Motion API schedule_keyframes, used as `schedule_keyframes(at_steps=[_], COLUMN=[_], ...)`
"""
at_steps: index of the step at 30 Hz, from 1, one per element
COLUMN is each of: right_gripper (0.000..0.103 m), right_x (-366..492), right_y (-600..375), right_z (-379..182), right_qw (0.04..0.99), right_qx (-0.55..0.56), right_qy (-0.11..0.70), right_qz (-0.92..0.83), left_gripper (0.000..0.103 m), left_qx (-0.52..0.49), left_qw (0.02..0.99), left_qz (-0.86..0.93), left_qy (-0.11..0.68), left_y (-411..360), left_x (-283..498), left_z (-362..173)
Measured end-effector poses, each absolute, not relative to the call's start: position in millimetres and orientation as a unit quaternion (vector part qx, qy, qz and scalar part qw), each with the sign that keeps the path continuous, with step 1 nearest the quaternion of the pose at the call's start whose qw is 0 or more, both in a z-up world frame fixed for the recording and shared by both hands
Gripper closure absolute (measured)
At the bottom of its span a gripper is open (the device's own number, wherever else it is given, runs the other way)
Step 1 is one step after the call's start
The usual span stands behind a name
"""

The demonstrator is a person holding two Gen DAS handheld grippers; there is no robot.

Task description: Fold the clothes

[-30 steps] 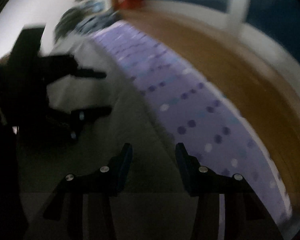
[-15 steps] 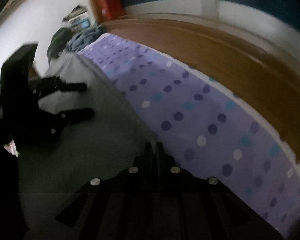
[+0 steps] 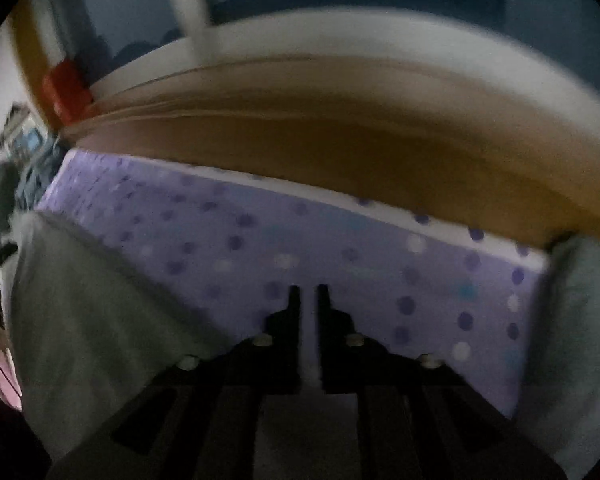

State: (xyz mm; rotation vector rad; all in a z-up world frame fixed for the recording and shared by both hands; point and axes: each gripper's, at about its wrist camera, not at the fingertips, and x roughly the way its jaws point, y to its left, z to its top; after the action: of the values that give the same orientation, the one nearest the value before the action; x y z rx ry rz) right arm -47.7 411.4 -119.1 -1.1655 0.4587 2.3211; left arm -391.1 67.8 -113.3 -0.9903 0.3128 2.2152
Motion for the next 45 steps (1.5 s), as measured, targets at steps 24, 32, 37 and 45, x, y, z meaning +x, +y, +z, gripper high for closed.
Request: schedule_keyframes(at_steps=[24, 32, 37, 45], right_gripper=[0.102, 0.099, 0.078, 0.037], right_x=[-394, -411, -371, -167], right_y=[183, 190, 196, 228], right_z=[-126, -163, -142, -94], right_qw=[0.043, 0.087, 0.130, 0.366], right_qx=[-0.431, -0.453, -0.463, -0.416], right_qy=[0.074, 0.105, 0.158, 0.181], right_qz=[0.898, 0.881, 0.862, 0.812], left_gripper=[0.039, 0.039, 0.039, 0.039], left_qx=[-0.492, -0.548, -0.527, -0.426], left_qw=[0.508, 0.469, 0.476, 0.648], left_qz=[0.708, 0.691, 0.704, 0.625], left_qy=[0.001, -0.036, 0.000, 0.088], left_y=[-2, 4, 8, 41], left_x=[-528, -562, -552, -476], left_z=[-117, -150, -148, -95])
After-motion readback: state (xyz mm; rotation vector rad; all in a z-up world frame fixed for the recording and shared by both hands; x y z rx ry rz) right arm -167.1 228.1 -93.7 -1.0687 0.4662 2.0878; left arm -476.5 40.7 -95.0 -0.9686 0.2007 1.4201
